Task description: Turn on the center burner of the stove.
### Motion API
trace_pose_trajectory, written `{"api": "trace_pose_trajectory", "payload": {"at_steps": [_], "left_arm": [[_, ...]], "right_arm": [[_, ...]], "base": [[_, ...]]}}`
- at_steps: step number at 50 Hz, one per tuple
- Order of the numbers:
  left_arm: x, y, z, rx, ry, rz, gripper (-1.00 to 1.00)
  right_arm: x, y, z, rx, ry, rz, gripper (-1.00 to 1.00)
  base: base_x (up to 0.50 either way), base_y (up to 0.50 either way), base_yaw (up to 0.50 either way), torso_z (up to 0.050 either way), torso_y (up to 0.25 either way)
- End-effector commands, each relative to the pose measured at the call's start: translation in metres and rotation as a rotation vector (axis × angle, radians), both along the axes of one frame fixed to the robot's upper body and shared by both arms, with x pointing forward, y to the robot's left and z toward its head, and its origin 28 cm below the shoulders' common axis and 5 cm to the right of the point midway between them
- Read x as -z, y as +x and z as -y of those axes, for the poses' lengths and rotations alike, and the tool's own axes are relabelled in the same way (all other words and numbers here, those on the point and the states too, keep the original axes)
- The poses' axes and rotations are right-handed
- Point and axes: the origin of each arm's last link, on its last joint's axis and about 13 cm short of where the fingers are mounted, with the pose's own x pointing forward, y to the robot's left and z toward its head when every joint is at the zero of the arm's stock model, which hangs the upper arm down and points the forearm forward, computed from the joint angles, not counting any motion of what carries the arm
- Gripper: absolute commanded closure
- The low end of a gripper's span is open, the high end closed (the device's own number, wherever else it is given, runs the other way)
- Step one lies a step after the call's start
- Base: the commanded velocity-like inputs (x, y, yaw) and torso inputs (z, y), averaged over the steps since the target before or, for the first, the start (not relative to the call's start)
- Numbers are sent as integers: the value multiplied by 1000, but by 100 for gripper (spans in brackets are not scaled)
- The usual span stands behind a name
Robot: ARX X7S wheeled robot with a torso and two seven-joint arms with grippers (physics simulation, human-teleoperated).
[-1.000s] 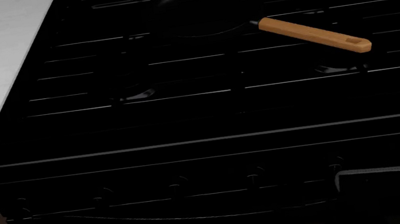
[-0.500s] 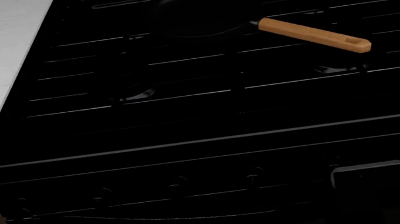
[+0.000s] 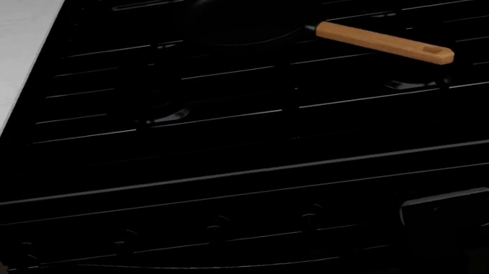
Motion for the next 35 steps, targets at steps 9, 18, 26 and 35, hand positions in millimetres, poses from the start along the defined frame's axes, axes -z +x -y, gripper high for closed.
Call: {"api": "trace_pose_trajectory", "payload": {"at_steps": [9, 18, 26, 35], "left_arm": [[0, 0, 0, -6, 5, 6, -100], [0, 0, 0, -6, 7, 4, -100], [0, 0, 0, -5, 8, 3, -100], [1, 0, 0, -4, 8, 4, -100]], "right_arm": [[-26, -3, -6, -104, -330, -34, 100], [-31, -10, 0, -126, -477, -69, 100], [-41, -13, 2, -120, -574, -85, 100], [-45, -16, 3, -131, -704, -120, 100]], "base": [[0, 0, 0, 0, 0], [-2, 0, 0, 0, 0], [-1, 0, 0, 0, 2], [0, 0, 0, 0, 0]]}}
